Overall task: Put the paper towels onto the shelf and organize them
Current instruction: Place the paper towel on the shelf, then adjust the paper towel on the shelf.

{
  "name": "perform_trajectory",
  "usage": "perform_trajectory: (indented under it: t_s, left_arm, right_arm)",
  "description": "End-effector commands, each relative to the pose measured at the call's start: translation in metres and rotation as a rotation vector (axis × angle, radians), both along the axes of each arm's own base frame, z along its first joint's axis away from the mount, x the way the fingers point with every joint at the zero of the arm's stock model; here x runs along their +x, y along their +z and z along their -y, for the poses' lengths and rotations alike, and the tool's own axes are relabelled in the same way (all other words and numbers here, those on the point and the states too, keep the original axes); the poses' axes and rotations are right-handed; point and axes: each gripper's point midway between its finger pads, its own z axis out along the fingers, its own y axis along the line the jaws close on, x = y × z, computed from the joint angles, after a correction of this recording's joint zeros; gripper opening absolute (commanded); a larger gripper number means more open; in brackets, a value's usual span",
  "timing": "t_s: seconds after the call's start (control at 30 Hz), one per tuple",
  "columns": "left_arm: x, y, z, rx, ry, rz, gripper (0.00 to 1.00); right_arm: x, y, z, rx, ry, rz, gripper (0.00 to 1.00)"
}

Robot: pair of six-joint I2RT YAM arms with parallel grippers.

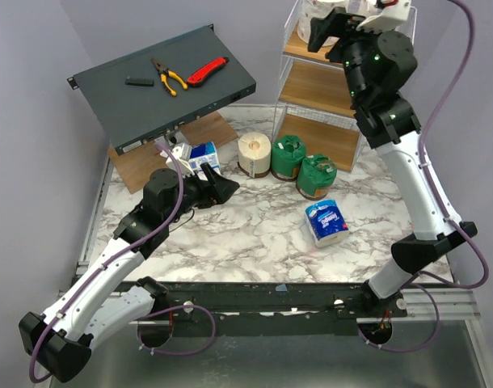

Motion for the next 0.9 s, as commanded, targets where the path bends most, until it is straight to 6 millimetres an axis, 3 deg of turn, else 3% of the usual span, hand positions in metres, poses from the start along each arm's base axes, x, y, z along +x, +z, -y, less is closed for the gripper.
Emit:
perform_trajectory:
  t_s: [0.0,0.2,0.57,0.87]
  left_arm:
    - [-0.001,0.003,0.001,-0.015,-0.01,0.005,0.76]
    - [-0.001,0.002,0.0,-0.004,-0.007,0.006,0.76]
    - [0.004,0.003,-0.001,0.016,0.005,0.016,0.76]
    - [0.007,0.001,-0.003,0.033,0.014,0.023,0.76]
  right_arm:
    - [0.023,-0.029,-0.014,-0.072,-0.039,-0.06,0.94]
    - [0.047,-0.047,-0.024,-0.066,-0.074,-0.066,0.94]
    - [0.085,-0.067,-0.013,-0.101,-0.247,-0.052,0.95]
    - [0.105,-0.081,-0.011,-0.125,-0.323,-0.047,0.96]
